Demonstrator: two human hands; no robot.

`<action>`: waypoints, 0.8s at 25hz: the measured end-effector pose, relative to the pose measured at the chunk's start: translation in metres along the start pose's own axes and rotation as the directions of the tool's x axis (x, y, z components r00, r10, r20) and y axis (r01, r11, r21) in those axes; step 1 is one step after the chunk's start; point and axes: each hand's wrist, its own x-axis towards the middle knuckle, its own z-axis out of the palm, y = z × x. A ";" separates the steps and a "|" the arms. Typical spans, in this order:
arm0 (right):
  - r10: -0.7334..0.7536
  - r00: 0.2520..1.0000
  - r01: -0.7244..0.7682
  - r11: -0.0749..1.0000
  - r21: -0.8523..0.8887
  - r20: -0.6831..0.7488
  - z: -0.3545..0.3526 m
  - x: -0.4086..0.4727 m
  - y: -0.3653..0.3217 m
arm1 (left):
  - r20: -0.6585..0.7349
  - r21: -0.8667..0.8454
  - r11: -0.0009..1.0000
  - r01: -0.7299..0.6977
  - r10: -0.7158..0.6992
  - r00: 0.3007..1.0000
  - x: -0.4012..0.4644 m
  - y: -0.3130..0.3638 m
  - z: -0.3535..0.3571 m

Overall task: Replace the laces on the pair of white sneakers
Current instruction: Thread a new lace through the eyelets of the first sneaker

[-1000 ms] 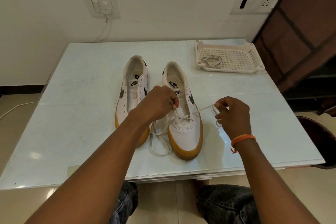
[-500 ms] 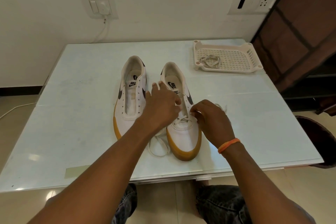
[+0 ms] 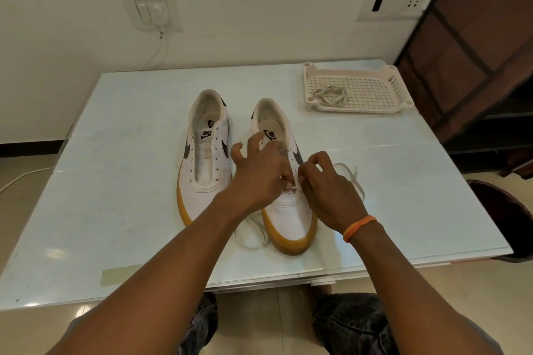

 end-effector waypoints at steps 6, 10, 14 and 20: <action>0.055 0.996 -0.062 0.994 0.090 0.074 0.002 0.007 0.002 | -0.060 -0.029 0.997 0.070 -0.072 0.996 0.002 0.007 0.016; 0.211 0.967 -0.243 0.933 0.266 0.144 0.004 0.015 0.000 | -0.020 -0.028 0.994 0.107 -0.107 0.994 0.003 0.007 0.018; 0.339 0.911 -0.395 0.882 0.258 0.237 0.005 0.019 0.004 | -0.026 -0.035 0.985 0.167 -0.168 0.985 0.010 0.004 0.018; 0.379 0.879 -0.476 0.704 0.527 0.289 -0.009 0.017 0.019 | -0.059 -0.337 0.940 0.061 -0.085 0.995 0.012 -0.008 0.003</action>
